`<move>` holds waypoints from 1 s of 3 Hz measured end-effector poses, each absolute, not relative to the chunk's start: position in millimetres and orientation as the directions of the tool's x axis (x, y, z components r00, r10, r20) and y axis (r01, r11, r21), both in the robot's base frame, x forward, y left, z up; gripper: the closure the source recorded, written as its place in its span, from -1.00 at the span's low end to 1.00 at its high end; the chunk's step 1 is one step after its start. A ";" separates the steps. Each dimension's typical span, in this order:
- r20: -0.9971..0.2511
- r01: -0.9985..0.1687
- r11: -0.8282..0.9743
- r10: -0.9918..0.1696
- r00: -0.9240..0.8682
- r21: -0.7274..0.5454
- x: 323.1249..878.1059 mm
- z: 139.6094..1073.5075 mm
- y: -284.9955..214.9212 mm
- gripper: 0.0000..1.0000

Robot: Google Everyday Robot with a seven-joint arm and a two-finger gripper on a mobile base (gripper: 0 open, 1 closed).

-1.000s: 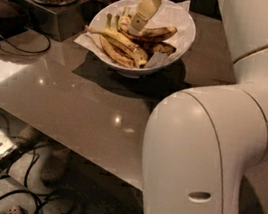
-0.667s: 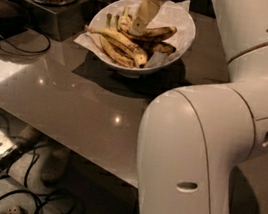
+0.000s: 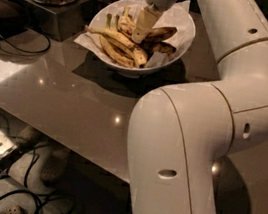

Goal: Pick banana from white bowl

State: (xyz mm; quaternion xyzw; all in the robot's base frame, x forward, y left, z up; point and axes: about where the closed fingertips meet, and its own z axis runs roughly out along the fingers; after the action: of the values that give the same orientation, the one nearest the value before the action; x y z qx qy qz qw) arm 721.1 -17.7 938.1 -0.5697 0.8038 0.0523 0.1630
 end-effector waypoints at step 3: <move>-0.332 -0.920 0.369 -0.891 -0.309 -0.132 743.6 922.2 -13.1 0.95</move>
Offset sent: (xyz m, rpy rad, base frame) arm 0.0043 -0.0046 -0.0121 -0.0238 0.0173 -0.0157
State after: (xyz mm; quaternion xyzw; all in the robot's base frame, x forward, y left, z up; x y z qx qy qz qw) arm 743.6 -13.1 922.2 -0.5603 0.8081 0.0411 0.1769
